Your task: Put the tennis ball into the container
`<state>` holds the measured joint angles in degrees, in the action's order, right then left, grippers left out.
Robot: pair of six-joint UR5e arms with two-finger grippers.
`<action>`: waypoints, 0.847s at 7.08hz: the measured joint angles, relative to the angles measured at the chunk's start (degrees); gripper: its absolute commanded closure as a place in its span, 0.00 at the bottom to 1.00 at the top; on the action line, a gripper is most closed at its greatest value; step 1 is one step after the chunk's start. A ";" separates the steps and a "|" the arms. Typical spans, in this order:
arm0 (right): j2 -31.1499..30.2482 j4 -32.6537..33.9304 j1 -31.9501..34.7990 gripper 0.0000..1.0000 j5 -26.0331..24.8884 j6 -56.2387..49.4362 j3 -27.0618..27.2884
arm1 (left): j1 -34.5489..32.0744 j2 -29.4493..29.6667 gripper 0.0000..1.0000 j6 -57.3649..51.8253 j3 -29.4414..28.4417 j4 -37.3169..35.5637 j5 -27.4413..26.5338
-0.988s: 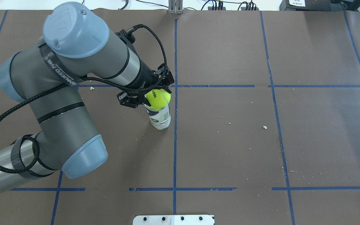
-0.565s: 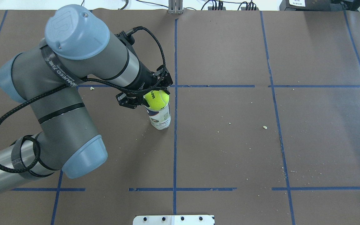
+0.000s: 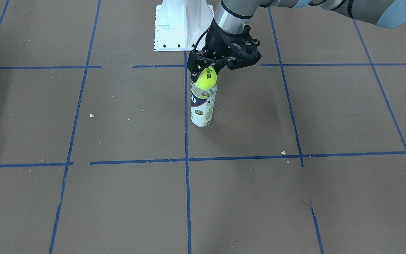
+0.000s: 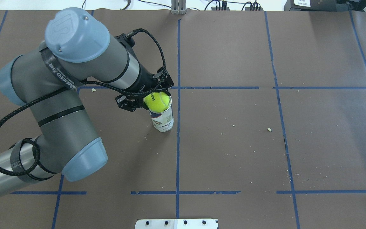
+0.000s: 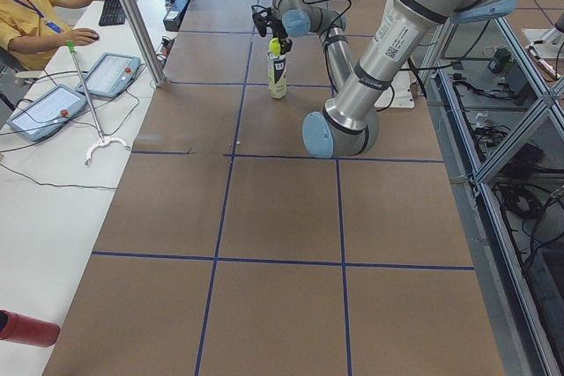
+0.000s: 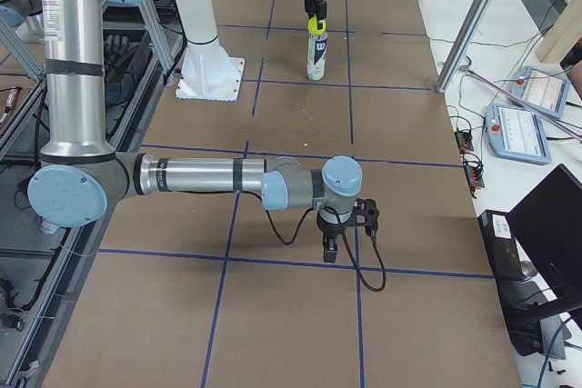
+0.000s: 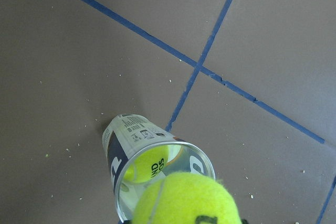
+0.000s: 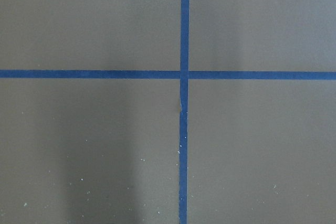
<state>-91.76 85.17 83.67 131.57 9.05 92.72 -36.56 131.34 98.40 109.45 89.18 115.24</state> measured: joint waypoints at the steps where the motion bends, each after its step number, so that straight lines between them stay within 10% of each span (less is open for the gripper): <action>1: 0.00 0.00 0.00 0.00 0.00 0.00 0.00 | 0.00 -0.02 0.01 0.01 0.03 0.02 -0.01; 6: 0.00 0.00 -0.02 0.00 0.00 0.00 0.00 | -5.67 -5.74 0.01 -9.70 3.91 -0.24 0.40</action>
<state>-91.76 85.17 83.65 131.57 9.05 92.72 -42.23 125.60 88.70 113.36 88.94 115.64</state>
